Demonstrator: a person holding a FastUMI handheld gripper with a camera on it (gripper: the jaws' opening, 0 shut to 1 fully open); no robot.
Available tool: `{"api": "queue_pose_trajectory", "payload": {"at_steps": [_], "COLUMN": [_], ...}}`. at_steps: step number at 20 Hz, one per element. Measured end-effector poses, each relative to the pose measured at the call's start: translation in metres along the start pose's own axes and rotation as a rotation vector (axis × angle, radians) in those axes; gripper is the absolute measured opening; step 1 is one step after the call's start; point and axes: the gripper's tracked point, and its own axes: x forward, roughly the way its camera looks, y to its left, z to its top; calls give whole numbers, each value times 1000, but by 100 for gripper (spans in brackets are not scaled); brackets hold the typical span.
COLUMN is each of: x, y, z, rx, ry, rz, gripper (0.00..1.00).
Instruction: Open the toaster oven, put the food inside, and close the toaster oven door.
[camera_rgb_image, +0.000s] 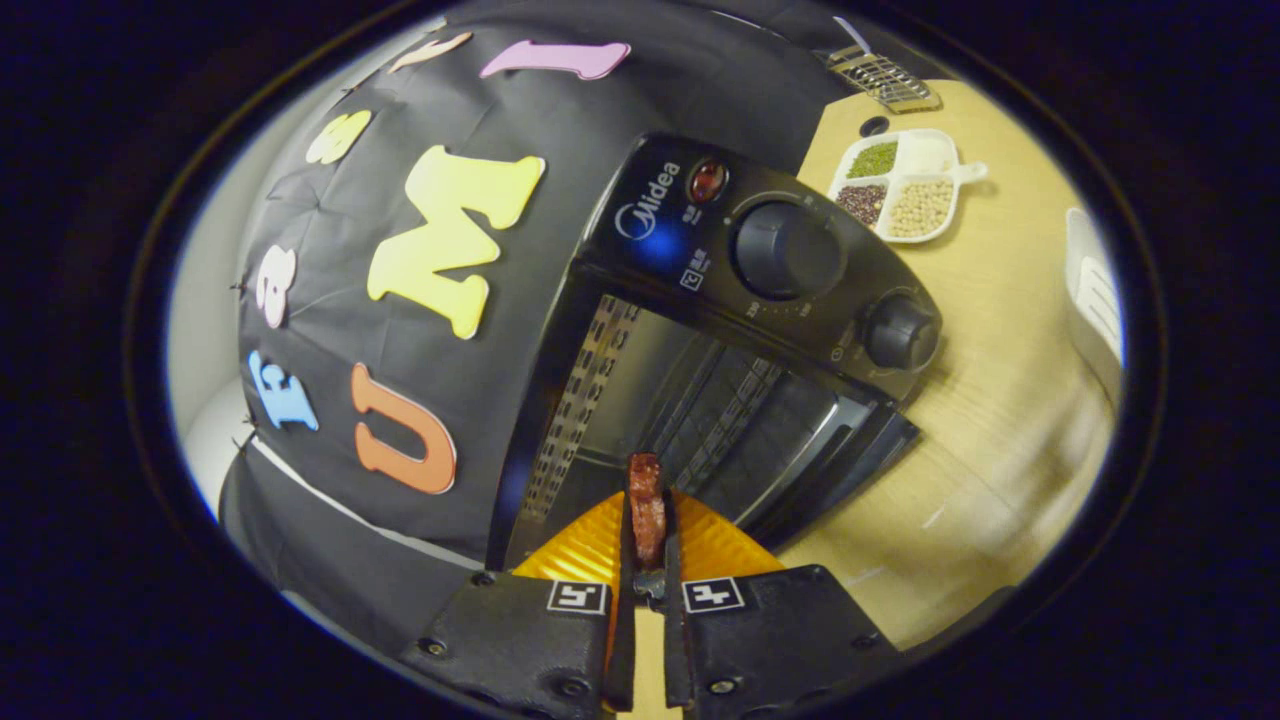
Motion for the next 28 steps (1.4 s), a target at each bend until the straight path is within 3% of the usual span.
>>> {"api": "queue_pose_trajectory", "payload": {"at_steps": [3,8,10,12,14,18,23,26,28], "x": [25,46,47,44,44,35,20,14,9], "y": [0,-15,-23,-30,-26,-32,-39,-38,-43], "z": [2,-14,-13,-11,-7,-3,-17,-20,-13], "rx": [11,-53,-118,-216,-303,-628,-903,-860,-895], "ry": [-61,-39,-24,-6,-3,21,106,132,143], "rz": [-24,-105,-148,-198,-206,-284,-346,-337,-353], "gripper": [14,15,18,28,51,100,100,100,100]}}
